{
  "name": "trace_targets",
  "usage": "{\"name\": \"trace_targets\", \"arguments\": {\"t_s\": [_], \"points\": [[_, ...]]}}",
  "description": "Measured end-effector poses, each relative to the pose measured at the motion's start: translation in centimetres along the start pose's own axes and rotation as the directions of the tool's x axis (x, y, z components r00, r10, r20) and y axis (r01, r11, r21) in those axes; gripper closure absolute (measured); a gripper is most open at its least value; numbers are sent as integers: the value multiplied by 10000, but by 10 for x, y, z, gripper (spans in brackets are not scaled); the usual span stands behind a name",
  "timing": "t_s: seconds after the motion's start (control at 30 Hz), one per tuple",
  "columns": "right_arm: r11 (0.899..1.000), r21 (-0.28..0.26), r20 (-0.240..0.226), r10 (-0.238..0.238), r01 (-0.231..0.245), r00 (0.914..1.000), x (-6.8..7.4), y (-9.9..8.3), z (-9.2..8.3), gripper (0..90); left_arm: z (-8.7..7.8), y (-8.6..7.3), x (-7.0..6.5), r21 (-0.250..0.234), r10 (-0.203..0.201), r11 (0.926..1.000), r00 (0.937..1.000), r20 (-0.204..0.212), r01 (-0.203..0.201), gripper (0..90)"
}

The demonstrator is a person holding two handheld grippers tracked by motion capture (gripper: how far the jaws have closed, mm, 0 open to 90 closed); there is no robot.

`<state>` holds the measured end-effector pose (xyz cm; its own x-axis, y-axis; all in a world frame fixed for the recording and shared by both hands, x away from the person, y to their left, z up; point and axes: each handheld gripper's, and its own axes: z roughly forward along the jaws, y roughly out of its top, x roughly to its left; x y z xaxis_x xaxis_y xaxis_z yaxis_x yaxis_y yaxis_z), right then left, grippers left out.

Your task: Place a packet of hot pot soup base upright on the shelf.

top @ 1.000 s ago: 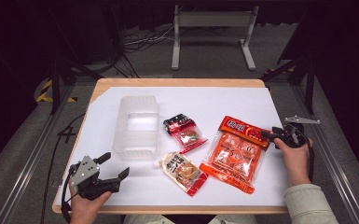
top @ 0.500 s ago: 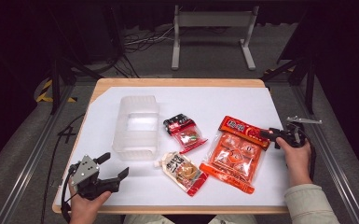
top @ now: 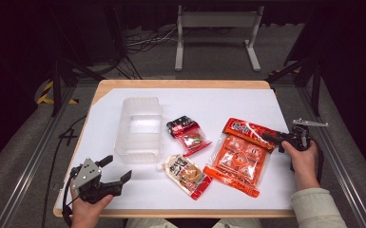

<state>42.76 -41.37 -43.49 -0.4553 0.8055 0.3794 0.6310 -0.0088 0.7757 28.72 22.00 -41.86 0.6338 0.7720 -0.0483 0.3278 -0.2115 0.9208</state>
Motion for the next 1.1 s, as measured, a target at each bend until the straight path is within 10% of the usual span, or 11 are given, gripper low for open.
{"name": "trace_targets", "arguments": {"t_s": [0.3, 0.43, 0.7, 0.9, 1.1], "points": [[9996, 19, -699, -282, 284, 9972, 2, 2, -7, 650, -2, -1, 0, 39, -14, 10000, 10000, -45, 14, 159], [9971, 614, -1229, -377, 455, 9917, 3, -1, 8, 577, -1, -1, -1, 69, -7, 10000, 10000, -34, 7, 160], [9831, 1370, -696, -1126, 1213, 9912, 8, -1, 24, 581, -1, -1, -1, 114, 2, 9999, 10000, -22, -1, 160], [9810, 1449, -315, -1258, 1291, 9916, 10, -1, 25, 844, -1, -2, -1, 105, -23, 9999, 10000, -25, 24, 160], [9803, 1436, -287, -1326, 1354, 9908, 11, -1, 25, 896, -1, -2, -1, 116, -20, 9999, 10000, -22, 20, 160]]}}
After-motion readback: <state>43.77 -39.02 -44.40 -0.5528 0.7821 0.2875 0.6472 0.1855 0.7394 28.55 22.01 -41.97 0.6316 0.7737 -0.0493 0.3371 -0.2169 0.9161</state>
